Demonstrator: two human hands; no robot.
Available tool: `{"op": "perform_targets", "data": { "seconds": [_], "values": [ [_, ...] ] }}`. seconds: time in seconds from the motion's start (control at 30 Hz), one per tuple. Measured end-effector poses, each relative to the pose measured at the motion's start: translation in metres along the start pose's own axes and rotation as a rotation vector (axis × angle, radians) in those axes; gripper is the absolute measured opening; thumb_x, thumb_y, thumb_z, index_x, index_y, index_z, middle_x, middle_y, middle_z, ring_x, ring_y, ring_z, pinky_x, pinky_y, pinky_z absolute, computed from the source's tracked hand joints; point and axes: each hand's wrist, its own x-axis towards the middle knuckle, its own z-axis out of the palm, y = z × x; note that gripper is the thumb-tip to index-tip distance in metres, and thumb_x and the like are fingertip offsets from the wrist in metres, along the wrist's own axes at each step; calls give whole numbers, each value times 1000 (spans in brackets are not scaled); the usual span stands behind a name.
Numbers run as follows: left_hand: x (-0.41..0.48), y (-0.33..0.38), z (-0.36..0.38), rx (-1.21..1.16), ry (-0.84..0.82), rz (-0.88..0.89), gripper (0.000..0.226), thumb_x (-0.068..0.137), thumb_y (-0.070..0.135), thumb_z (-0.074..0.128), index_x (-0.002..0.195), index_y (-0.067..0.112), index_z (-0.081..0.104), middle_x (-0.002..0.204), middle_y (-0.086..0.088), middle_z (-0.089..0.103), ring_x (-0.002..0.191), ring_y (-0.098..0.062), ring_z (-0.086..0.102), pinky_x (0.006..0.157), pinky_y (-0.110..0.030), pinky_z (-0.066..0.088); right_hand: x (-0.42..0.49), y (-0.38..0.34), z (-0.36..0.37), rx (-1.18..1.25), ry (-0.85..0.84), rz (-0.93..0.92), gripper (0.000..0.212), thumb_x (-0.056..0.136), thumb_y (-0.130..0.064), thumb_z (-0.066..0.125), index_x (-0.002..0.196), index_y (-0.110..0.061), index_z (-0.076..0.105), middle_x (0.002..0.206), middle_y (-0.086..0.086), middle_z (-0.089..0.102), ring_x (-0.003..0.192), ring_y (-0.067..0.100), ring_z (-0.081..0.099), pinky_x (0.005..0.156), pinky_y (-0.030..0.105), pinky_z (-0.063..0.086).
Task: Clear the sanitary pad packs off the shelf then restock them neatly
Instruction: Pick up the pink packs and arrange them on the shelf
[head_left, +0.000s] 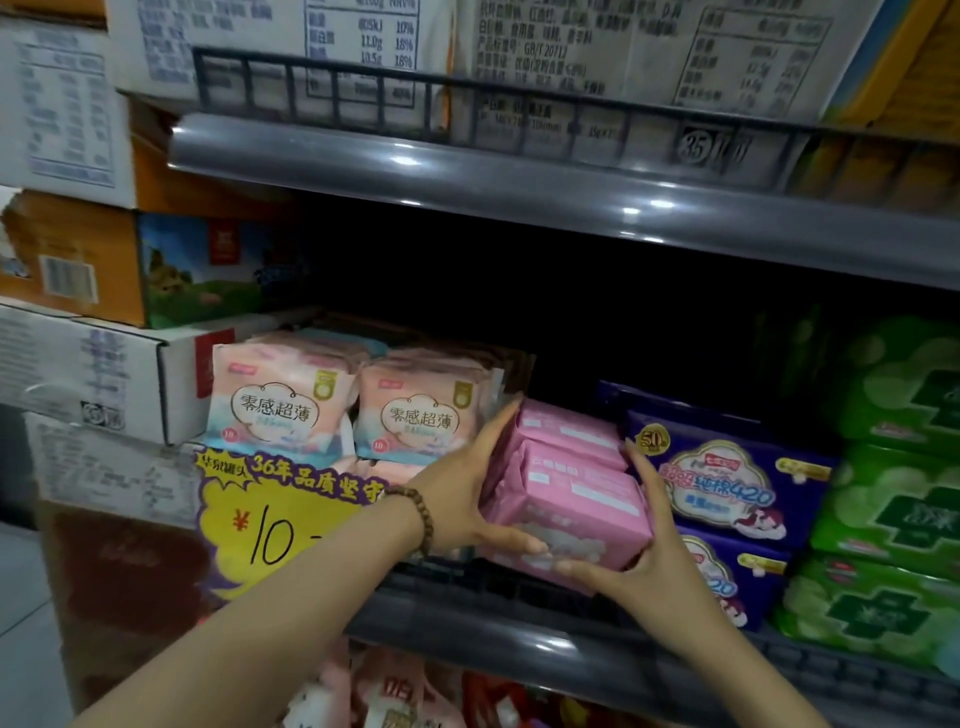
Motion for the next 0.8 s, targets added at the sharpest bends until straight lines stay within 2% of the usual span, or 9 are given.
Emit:
{"op": "perform_targets", "data": {
  "seconds": [0.1,0.27,0.4,0.53,0.8],
  "values": [
    [5,-2,0,-36,-12,6,129,56,54,83,135,60,-18,155,7,25,139,-13,32,111,-40,36,1,-1,-2,-46,16,-5,110,61,-4,86,141,-45,23,122,-38,31,100,-27,48,73,5,48],
    [16,-3,6,27,-31,-7,131,57,56,82,140,53,-19,156,2,24,139,-20,32,110,-42,36,4,-2,-3,-113,49,4,108,62,-4,86,140,-46,23,118,-38,31,97,-26,49,69,7,50],
    [20,-12,1,-7,-56,-24,130,56,55,83,142,49,-15,152,5,31,134,-18,38,109,-38,38,9,-5,-1,-166,40,15,107,61,-10,88,137,-49,24,118,-34,36,102,-8,55,72,11,51],
    [26,-11,3,-97,-48,-41,128,56,52,85,141,51,-11,153,6,27,136,-15,35,111,-35,36,13,-4,-6,-178,58,22,105,59,-15,90,134,-50,26,122,-29,40,104,-3,56,75,13,52],
    [30,-13,7,-95,-52,-75,130,51,60,82,138,54,-15,156,-2,23,138,-24,33,110,-44,37,16,-6,-9,-229,87,32,104,57,-14,90,131,-50,26,118,-31,38,100,-8,53,70,8,50]
  ]
}}
